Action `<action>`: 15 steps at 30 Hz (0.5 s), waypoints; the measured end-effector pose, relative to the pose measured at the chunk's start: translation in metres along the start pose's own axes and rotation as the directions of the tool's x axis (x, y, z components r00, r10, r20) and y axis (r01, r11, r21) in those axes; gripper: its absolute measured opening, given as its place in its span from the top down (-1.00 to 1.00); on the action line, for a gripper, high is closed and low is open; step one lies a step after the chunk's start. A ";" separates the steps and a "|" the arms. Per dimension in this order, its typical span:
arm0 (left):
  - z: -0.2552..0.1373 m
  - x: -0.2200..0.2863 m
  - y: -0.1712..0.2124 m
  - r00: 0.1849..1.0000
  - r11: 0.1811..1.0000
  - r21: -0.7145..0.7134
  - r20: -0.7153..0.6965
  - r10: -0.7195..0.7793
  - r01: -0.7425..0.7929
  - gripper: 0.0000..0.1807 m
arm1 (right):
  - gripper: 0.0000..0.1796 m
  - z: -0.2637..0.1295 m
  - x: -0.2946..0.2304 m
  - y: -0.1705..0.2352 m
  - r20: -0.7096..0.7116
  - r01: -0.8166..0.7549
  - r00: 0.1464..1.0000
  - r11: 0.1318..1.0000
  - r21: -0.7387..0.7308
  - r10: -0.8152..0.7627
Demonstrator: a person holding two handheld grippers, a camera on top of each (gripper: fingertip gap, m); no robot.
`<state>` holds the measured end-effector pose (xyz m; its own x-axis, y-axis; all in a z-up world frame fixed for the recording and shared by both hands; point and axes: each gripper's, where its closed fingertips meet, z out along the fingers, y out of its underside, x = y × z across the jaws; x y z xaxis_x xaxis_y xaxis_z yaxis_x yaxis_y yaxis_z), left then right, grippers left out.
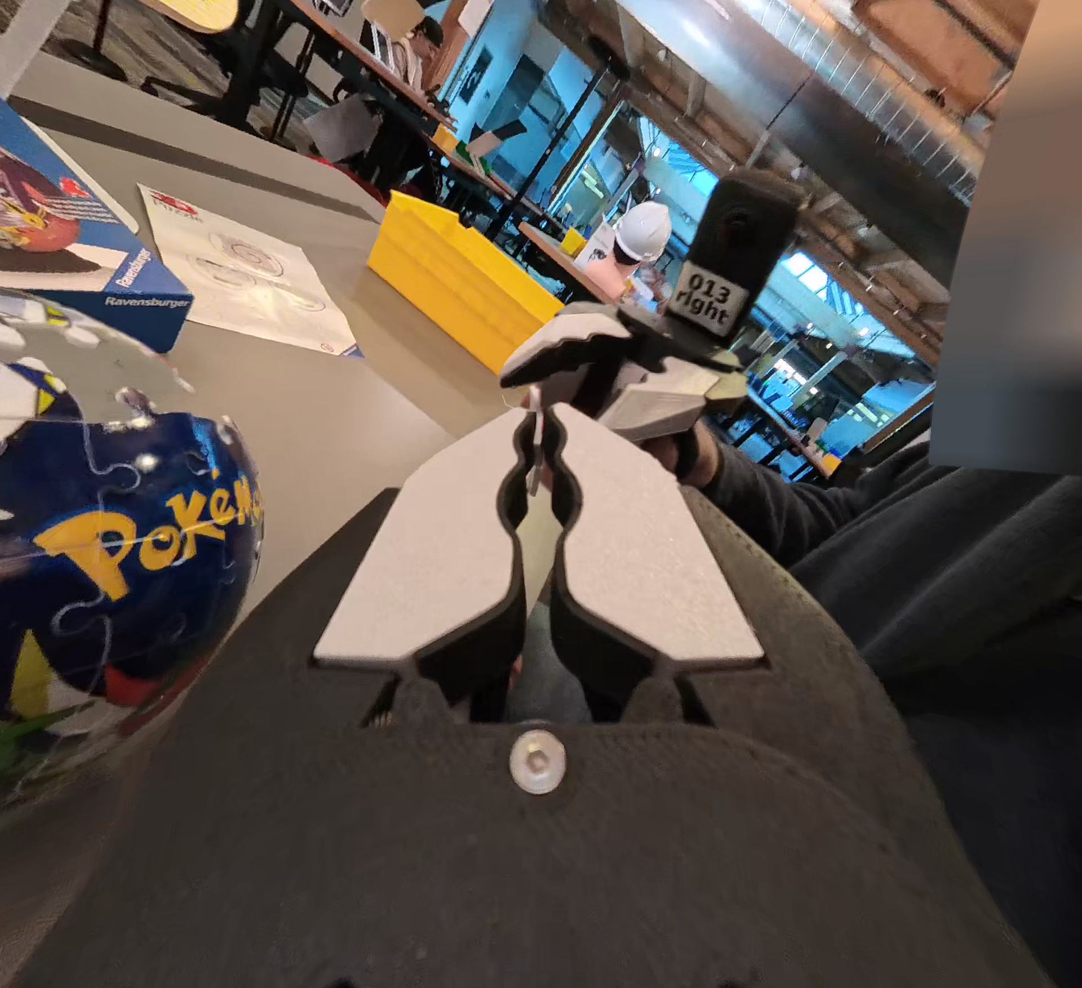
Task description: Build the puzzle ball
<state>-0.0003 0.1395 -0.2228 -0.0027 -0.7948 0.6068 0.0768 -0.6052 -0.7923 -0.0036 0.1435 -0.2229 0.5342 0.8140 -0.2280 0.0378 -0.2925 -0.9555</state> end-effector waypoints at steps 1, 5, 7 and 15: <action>-0.001 0.000 -0.003 1.000 1.000 0.018 -0.013 -0.017 0.018 0.98 | 0.70 0.003 0.000 0.002 0.014 -0.030 0.999 0.999 -0.015 0.030; 0.000 0.002 0.000 0.999 1.000 -0.011 -0.033 -0.015 0.014 0.98 | 0.90 0.010 -0.006 0.005 0.087 -0.110 0.990 0.993 -0.040 0.113; -0.002 0.004 0.000 0.998 0.999 -0.030 -0.058 -0.023 0.022 0.98 | 0.93 0.009 -0.010 0.004 0.141 -0.176 0.974 0.984 -0.037 0.179; -0.005 0.007 -0.001 0.999 0.999 -0.031 -0.012 0.034 -0.035 0.79 | 1.00 -0.004 0.003 -0.018 0.264 -0.527 0.841 0.826 0.199 0.473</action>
<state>-0.0056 0.1343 -0.2178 -0.0124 -0.8156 0.5785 0.0460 -0.5784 -0.8145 0.0007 0.1493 -0.2059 0.2442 0.6782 -0.6931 -0.4185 -0.5710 -0.7062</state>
